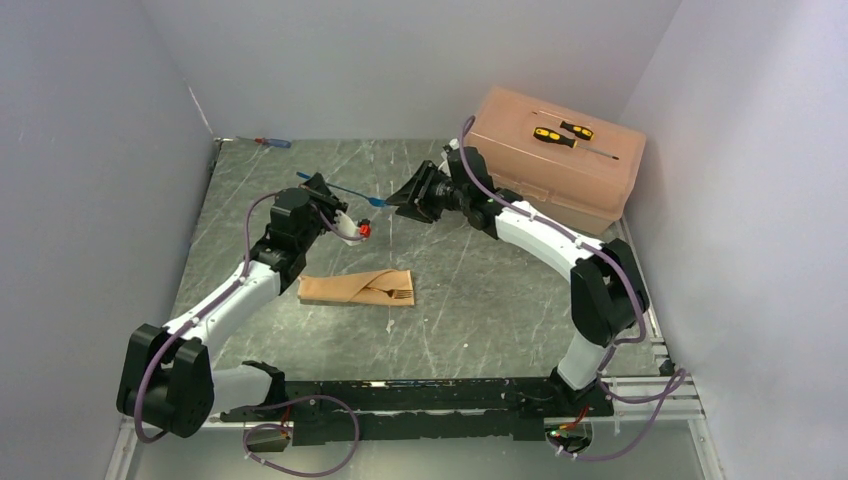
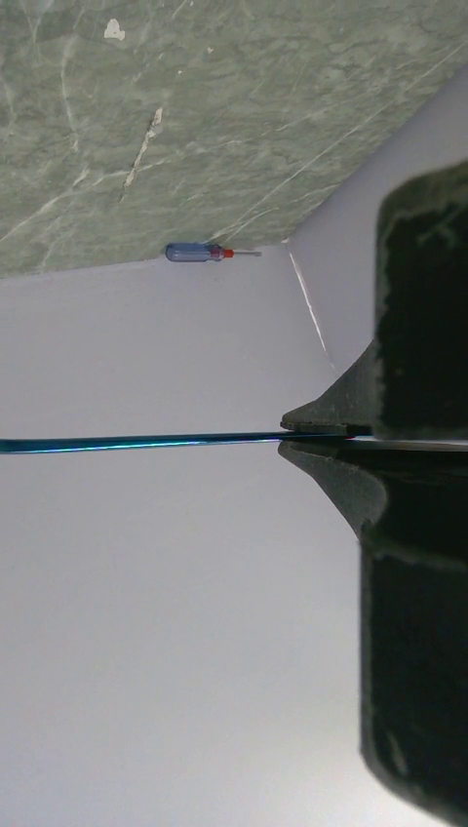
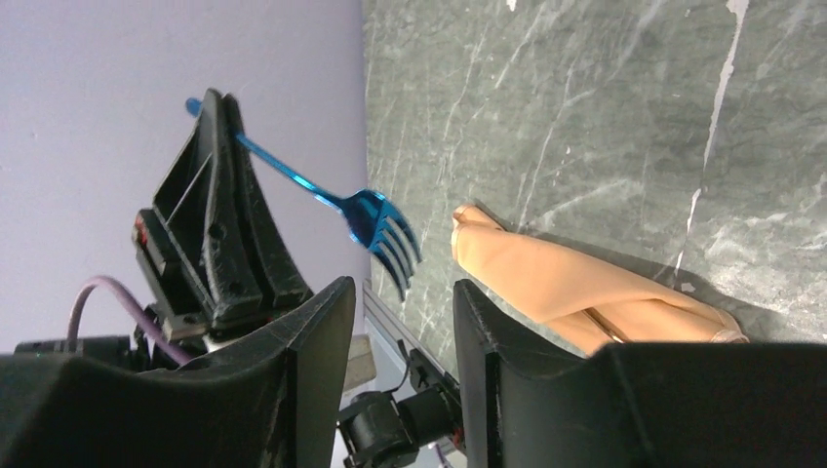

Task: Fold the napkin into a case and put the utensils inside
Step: Pass from the left arm to the right, then insert the fork into the folded napkin.

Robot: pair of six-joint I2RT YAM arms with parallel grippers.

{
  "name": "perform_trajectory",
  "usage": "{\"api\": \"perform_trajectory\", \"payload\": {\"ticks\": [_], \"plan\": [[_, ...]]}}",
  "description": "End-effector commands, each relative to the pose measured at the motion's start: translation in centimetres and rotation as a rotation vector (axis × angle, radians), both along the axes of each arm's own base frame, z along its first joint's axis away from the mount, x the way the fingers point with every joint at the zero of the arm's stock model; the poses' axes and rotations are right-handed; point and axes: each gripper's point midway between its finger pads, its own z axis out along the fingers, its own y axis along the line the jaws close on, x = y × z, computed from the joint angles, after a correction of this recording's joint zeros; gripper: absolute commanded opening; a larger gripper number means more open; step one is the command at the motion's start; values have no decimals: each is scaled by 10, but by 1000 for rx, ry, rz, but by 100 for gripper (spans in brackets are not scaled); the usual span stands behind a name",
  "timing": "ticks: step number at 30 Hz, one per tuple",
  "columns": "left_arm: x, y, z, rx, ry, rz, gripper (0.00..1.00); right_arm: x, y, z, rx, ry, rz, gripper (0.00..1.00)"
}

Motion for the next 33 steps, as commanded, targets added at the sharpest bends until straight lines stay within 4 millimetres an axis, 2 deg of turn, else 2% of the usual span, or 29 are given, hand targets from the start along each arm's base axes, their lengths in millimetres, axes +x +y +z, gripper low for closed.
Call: {"api": "perform_trajectory", "payload": {"ticks": [1,13,17,19,20,21,22,23,24,27,28,33], "plan": [[-1,3,26,-53,-77,33,3,19,8,18,48,-34,-50,43],[-4,0,22,-48,-72,21,3,36,17,25,98,-47,-82,30],[-3,0,23,-56,-67,24,3,36,19,23,108,-37,-77,19],[-4,-1,22,-63,-63,27,3,37,19,22,108,-35,-76,10],[-5,-1,21,-74,-51,28,6,37,19,22,109,-35,-75,4],[-5,-1,20,-97,-29,32,14,38,18,23,110,-40,-76,0],[-10,0,5,-112,67,45,26,38,18,24,107,-46,-73,0],[-15,2,-5,-155,165,74,44,40,14,25,97,-57,-75,0],[-19,3,-10,-230,247,117,58,43,10,27,82,-70,-78,0],[-45,6,-40,-417,579,266,92,47,-8,29,32,-117,-95,0],[-53,6,-41,-513,672,320,94,47,-16,32,20,-141,-100,0],[-102,17,-75,-712,1114,513,94,34,-56,7,-92,-131,-139,0]]}}
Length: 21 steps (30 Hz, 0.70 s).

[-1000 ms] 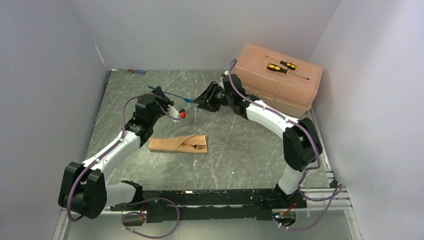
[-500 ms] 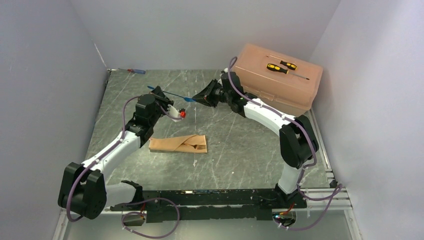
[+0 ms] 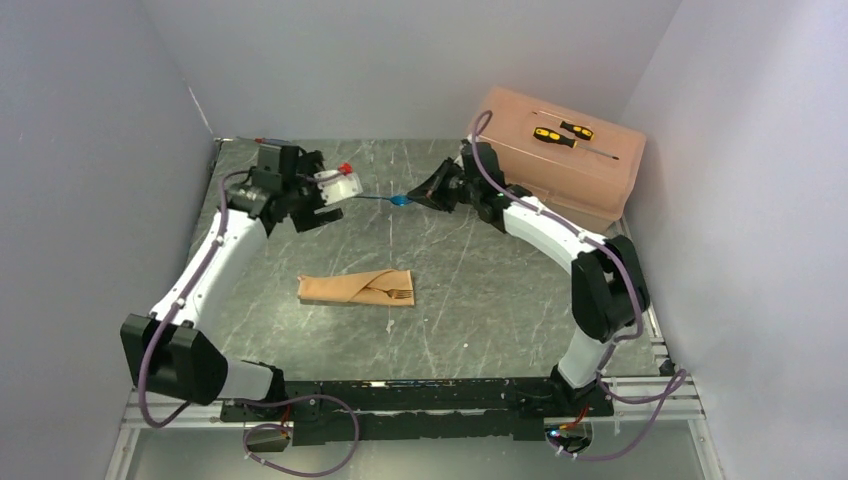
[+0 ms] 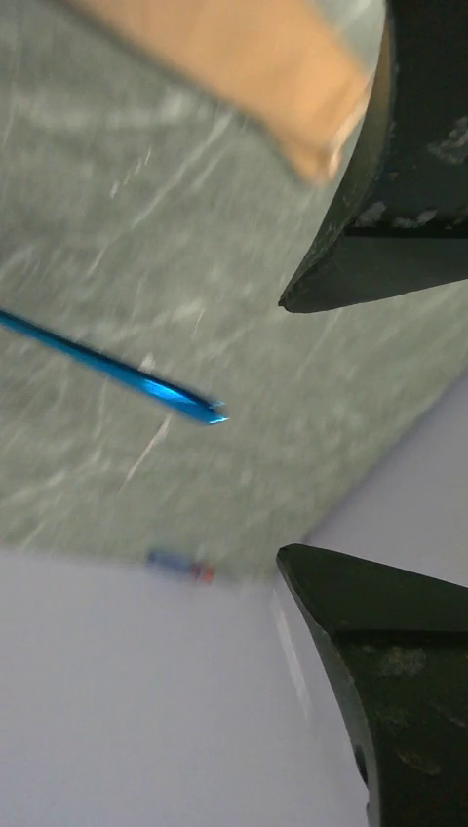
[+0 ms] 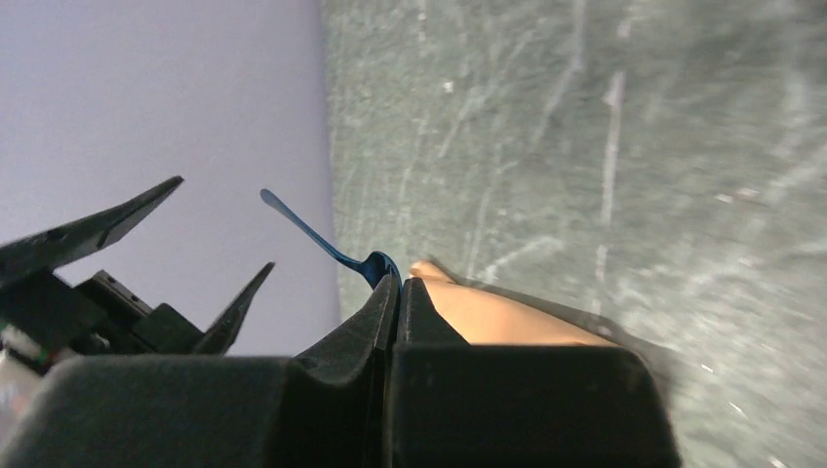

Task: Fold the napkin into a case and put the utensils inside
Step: Insert the fork into the folded napkin.

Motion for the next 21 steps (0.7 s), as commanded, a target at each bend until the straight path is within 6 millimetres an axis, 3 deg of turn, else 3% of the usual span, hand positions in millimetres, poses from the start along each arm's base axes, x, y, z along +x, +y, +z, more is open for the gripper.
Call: {"api": "perform_trajectory", "payload": {"ticks": [1,5,11,16,21], "plan": [[-91,9,-64,-271,630,206,94,-11,-42,19,-72,-98,-43,0],[-112,21,-78,-370,831,296,93,-33,-72,3,-178,-97,-61,0],[-128,40,-111,-504,1047,465,77,-83,-114,-17,-238,-64,-45,0],[-127,45,-134,-548,1118,553,60,-118,-131,-36,-266,-2,-33,0],[-126,48,-155,-546,1130,598,52,-134,-138,-48,-279,34,-24,0]]}}
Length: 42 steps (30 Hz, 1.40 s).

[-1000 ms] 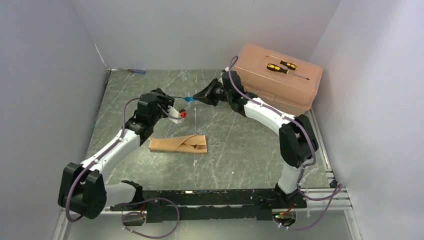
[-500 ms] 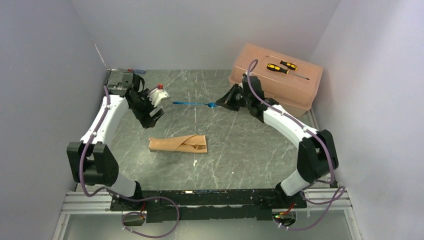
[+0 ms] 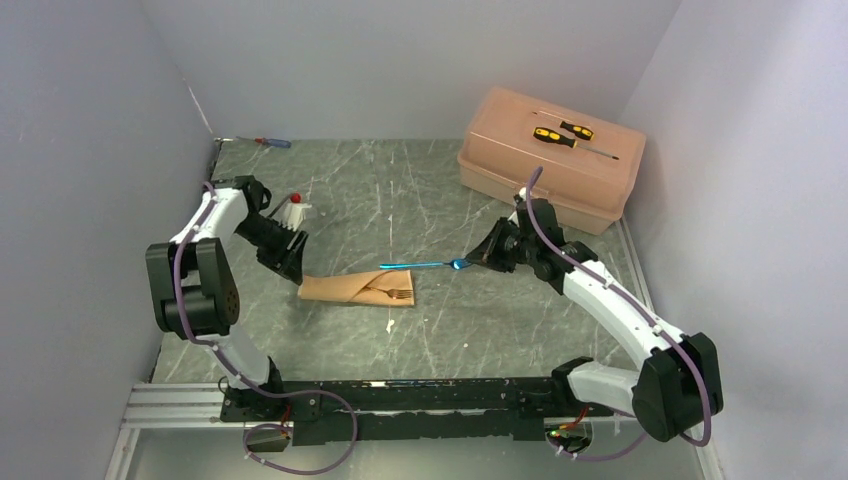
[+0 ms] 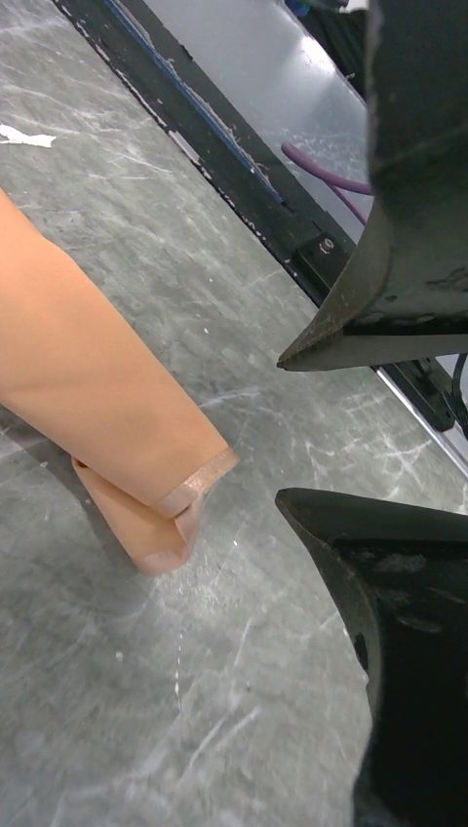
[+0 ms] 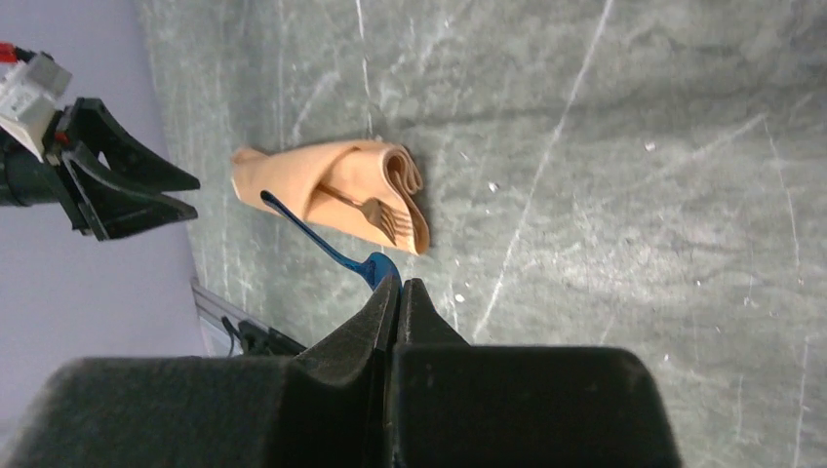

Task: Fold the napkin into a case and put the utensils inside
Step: Insert the fork into the folded napkin.

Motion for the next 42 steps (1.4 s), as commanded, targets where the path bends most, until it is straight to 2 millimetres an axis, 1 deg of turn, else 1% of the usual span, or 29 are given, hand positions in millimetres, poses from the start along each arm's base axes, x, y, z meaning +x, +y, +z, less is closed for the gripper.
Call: {"api": "perform_trajectory", "payload": {"ticks": [1,5,8,11,18,25,34,42], "plan": [[-1,-8,-10,-37,38,71,51,-14,-2,-2,-3,7,30,0],[-3,-6,-31,-15,68,98,47,-17,-2,-10,-18,26,38,0],[-1,1,-45,24,80,110,42,-16,1,-14,-39,30,47,0],[-1,2,-54,33,87,115,39,-14,5,-17,-65,29,52,0],[-3,0,-58,19,97,115,35,-1,17,-24,-93,21,58,0],[-8,2,-63,36,94,99,34,12,26,-29,-82,23,47,0],[-8,8,-70,65,88,89,31,17,45,-36,-65,31,66,0],[-6,8,-70,66,85,85,30,20,69,-39,-57,29,97,0]]}}
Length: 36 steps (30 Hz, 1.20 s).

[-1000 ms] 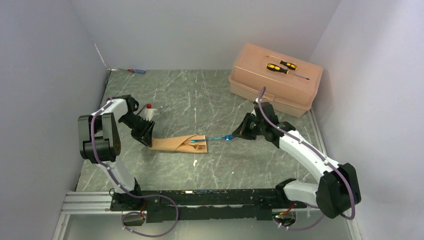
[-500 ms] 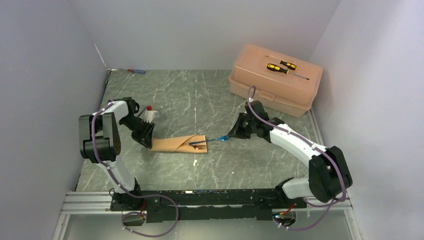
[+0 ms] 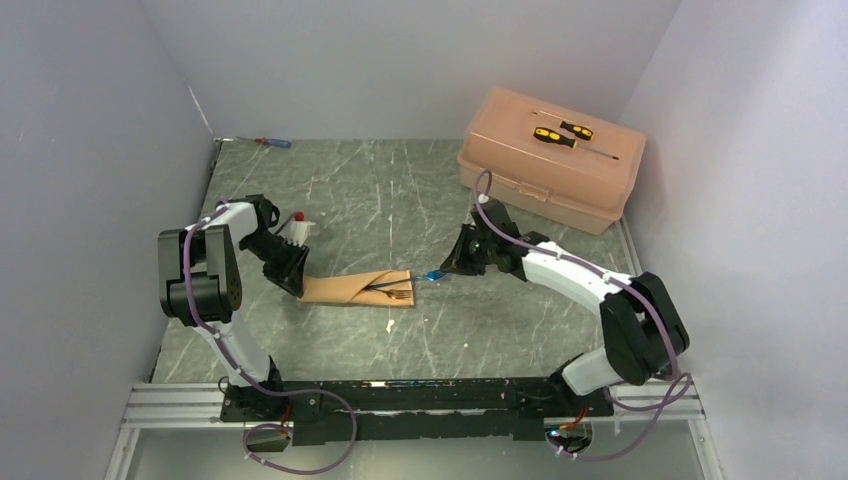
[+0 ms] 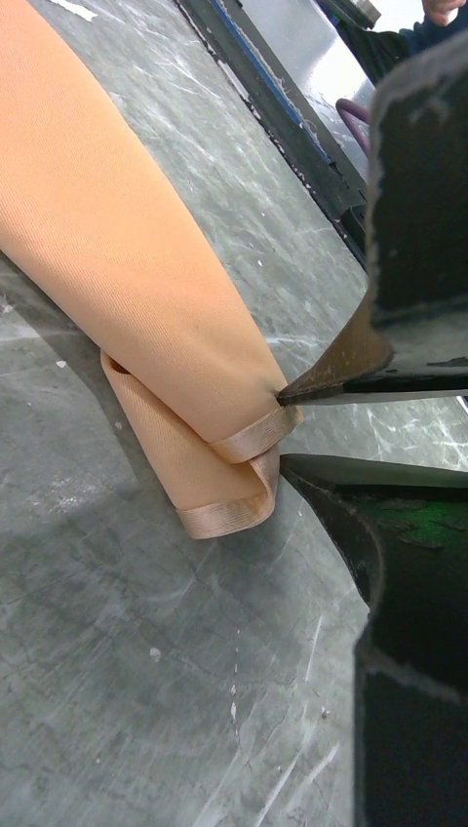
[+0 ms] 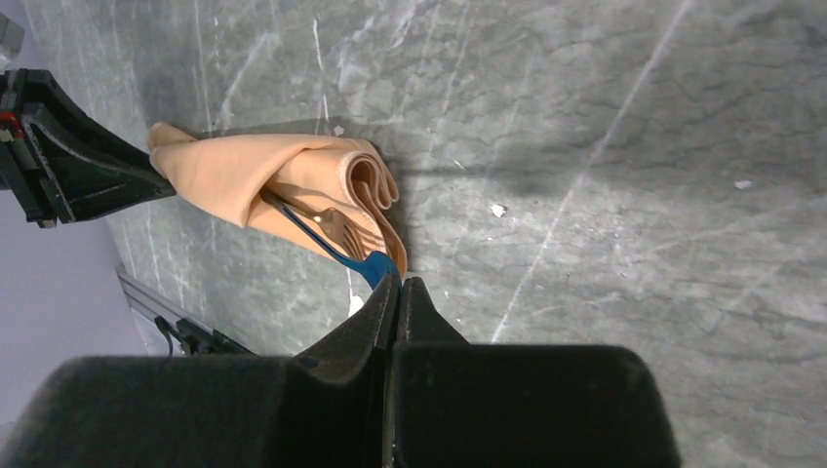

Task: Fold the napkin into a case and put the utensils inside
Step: Insert the fork into the folded napkin.

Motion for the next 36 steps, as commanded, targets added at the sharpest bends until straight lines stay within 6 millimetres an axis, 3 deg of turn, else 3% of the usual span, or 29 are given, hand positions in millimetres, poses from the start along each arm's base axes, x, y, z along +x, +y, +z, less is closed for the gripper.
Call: {"api": "perform_trajectory", "payload": {"ticks": [1,12,25,36], "plan": [[2,2,-2,9,-1,5,30,21,23,23,51,-82,-4,0],[-2,1,-3,6,14,-4,29,25,50,14,106,-80,-12,0],[1,2,1,6,2,-12,29,12,79,-5,108,-58,42,0],[1,2,3,6,-3,-19,28,18,102,-9,125,-63,77,0]]}}
